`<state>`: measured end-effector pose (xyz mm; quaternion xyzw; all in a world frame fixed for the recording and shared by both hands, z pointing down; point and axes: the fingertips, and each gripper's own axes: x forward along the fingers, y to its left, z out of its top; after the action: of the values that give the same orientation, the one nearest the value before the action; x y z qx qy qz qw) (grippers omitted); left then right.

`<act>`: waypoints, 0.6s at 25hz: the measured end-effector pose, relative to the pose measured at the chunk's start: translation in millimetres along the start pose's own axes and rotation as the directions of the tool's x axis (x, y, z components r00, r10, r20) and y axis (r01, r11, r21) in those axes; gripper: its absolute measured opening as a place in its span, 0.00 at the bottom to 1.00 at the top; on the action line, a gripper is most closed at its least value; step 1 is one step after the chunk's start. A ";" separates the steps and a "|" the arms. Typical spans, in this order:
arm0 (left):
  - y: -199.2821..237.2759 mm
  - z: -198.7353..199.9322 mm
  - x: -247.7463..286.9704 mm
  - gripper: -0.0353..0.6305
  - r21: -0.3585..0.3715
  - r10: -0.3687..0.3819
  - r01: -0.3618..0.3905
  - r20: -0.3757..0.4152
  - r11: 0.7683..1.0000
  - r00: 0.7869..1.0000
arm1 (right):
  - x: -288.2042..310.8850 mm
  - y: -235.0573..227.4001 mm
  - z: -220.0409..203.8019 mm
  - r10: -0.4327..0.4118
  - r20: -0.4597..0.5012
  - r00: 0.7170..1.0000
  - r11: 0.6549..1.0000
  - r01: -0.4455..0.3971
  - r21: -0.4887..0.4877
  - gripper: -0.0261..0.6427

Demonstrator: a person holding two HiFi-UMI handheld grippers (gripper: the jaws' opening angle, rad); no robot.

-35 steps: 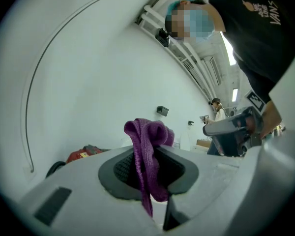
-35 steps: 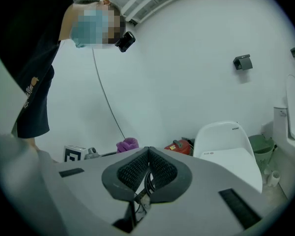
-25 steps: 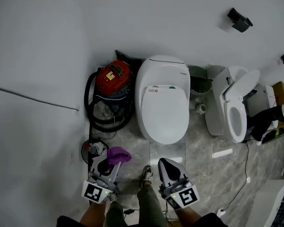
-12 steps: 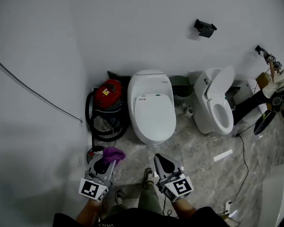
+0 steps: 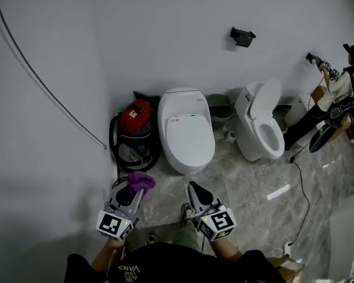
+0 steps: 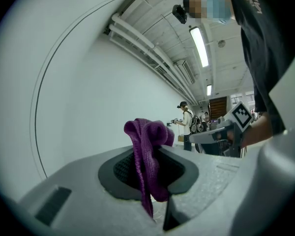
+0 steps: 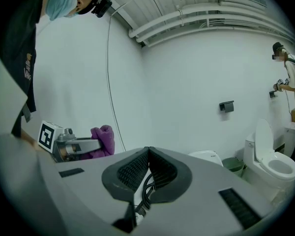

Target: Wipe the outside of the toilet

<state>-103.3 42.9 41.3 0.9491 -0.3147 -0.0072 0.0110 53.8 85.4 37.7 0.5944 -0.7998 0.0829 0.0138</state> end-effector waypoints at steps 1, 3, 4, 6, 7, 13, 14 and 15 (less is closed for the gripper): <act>-3.3 -0.1 -5.8 0.16 0.002 -0.006 0.006 -0.001 1.000 1.000 | -4.1 4.3 -1.6 -0.004 0.005 1.000 1.000 0.004 0.001 0.04; -9.0 1.0 -15.6 0.16 0.010 -0.016 0.016 -0.004 1.000 1.000 | -11.4 12.9 -4.1 -0.003 0.012 1.000 1.000 0.002 0.003 0.04; -11.0 2.4 -19.2 0.16 0.013 -0.020 0.020 -0.004 1.000 1.000 | -13.9 16.4 -3.5 -0.002 0.014 1.000 1.000 0.002 0.003 0.04; -13.1 5.1 -24.1 0.16 0.015 -0.026 0.026 -0.006 1.000 1.000 | -17.3 19.4 -3.6 -0.009 0.015 1.000 1.000 0.009 0.003 0.04; -13.3 5.7 -26.1 0.16 0.017 -0.027 0.028 -0.008 0.999 1.000 | -18.6 20.1 -4.3 -0.018 0.016 1.000 1.000 0.018 0.005 0.04; -9.1 12.9 -39.3 0.16 0.035 -0.018 0.019 -0.010 0.999 1.000 | -20.8 23.2 -8.8 -0.063 0.000 0.998 0.998 0.063 0.021 0.04; -9.2 12.6 -41.3 0.16 0.035 -0.017 0.017 -0.012 0.999 1.000 | -20.7 23.7 -9.5 -0.062 -0.002 0.998 0.998 0.062 0.014 0.04; -9.8 11.8 -42.9 0.16 0.033 -0.015 0.015 -0.013 0.999 1.000 | -20.6 24.3 -9.4 -0.059 -0.002 0.998 0.998 0.059 0.009 0.04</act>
<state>-132.2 76.2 29.6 0.9515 -0.3077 0.0041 -0.0028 35.9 113.1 41.7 0.6178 -0.7814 0.0866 0.0144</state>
